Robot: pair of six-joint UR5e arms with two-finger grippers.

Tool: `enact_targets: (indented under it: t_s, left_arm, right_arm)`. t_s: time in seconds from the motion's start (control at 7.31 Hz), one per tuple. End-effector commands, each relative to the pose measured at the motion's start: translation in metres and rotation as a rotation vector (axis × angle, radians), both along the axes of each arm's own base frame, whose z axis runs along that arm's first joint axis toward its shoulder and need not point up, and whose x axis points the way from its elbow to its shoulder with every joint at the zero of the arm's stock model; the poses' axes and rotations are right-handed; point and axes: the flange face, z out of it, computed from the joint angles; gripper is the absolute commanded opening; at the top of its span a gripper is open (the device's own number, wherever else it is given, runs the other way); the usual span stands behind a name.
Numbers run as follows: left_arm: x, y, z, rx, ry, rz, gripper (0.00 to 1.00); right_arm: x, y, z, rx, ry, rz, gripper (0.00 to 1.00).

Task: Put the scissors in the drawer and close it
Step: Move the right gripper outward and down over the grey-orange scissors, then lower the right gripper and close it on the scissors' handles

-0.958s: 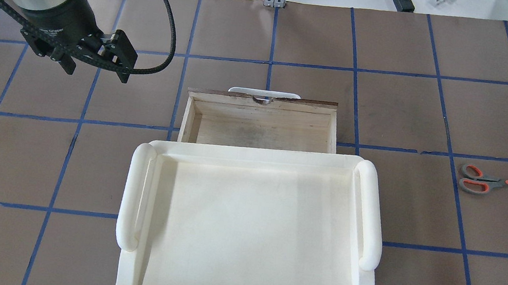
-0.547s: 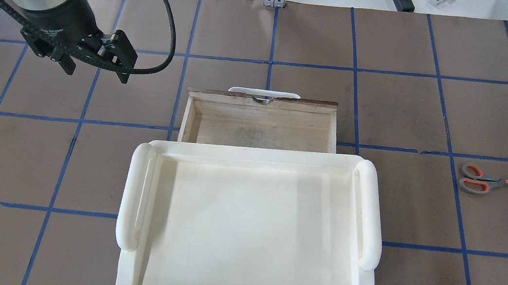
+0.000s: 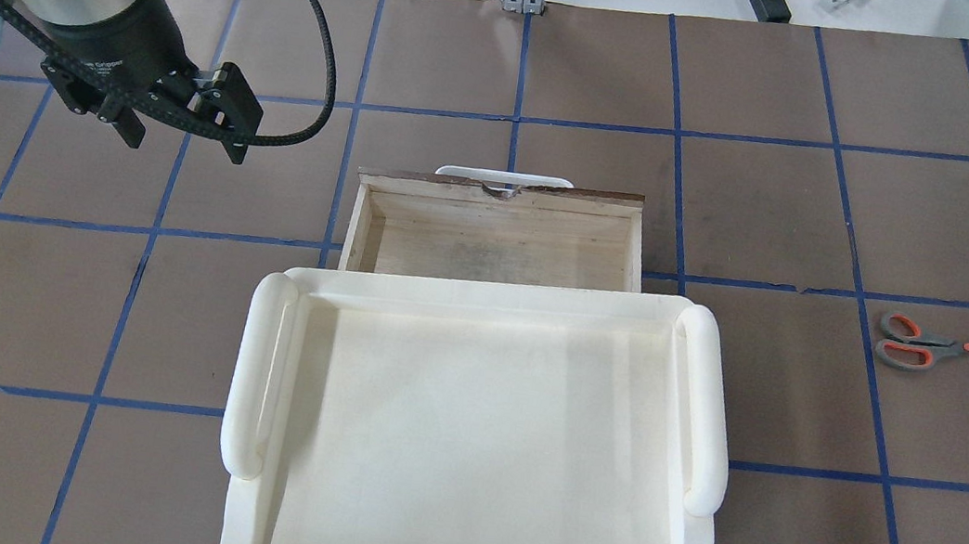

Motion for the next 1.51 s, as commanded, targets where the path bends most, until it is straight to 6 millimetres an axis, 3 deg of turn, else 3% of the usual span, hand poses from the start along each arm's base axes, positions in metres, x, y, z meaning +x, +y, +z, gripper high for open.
enact_targets:
  t_s: [0.0, 0.14, 0.41, 0.96, 1.37]
  left_arm:
    - [0.0, 0.0, -0.001, 0.001, 0.002, 0.001, 1.0]
    - [0.0, 0.002, 0.001, 0.0, -0.001, -0.005, 1.0]
    - [0.0, 0.002, 0.0, -0.002, 0.002, -0.002, 1.0]
    - [-0.001, -0.007, -0.002, -0.03, 0.011, 0.001, 1.0]
    - [0.0, -0.001, 0.007, -0.05, 0.012, -0.002, 1.0]
  right_arm:
    - [-0.005, 0.009, -0.037, -0.099, 0.003, 0.011, 1.0]
    - [-0.009, 0.027, -0.054, -0.121, -0.013, 0.019, 1.0]
    - [-0.006, 0.035, -0.065, -0.102, -0.037, 0.051, 0.99]
    - [0.0, 0.045, -0.077, -0.075, -0.039, 0.055, 0.99]
    - [-0.001, 0.046, -0.085, -0.056, -0.041, 0.056, 0.93]
